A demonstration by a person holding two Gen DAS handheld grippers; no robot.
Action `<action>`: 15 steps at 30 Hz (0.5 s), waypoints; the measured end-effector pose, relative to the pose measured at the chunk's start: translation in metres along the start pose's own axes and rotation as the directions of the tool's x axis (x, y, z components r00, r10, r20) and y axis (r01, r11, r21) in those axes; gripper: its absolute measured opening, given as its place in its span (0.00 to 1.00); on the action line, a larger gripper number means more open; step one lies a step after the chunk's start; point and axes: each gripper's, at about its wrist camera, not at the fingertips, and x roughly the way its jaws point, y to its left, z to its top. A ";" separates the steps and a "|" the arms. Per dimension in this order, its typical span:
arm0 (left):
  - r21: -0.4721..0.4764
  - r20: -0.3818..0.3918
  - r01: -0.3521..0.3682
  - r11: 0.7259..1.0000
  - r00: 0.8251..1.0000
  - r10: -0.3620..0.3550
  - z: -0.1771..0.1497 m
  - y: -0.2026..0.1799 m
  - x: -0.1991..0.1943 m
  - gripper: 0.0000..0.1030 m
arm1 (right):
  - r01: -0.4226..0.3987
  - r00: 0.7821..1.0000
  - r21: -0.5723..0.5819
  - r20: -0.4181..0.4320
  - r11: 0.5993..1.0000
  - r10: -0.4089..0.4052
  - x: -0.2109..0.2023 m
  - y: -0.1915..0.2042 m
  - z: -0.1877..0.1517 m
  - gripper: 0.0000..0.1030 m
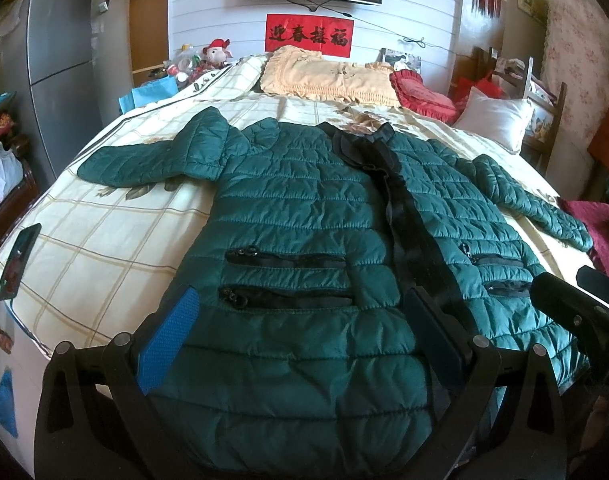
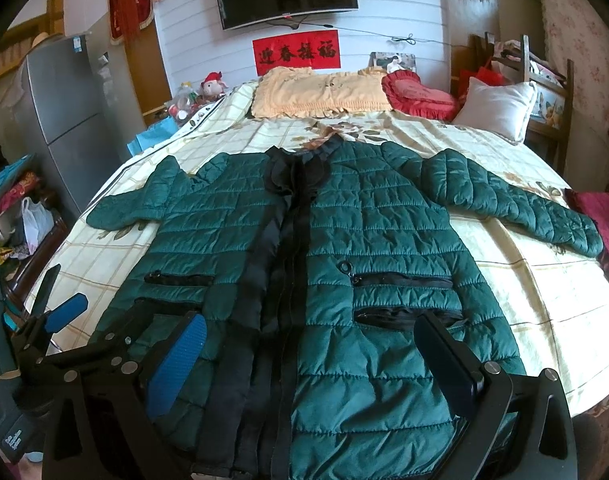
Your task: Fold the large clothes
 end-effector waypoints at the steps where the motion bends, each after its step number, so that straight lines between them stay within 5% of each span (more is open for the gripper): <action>1: 0.000 0.000 0.000 1.000 1.000 0.000 0.000 0.000 0.000 1.00 | -0.004 1.000 0.000 0.002 1.000 0.004 0.001 0.000 0.000 1.00; 15: 0.000 0.003 -0.001 1.000 1.000 0.001 0.000 0.000 0.000 1.00 | -0.030 0.999 0.004 0.019 1.000 0.030 0.003 -0.003 0.000 1.00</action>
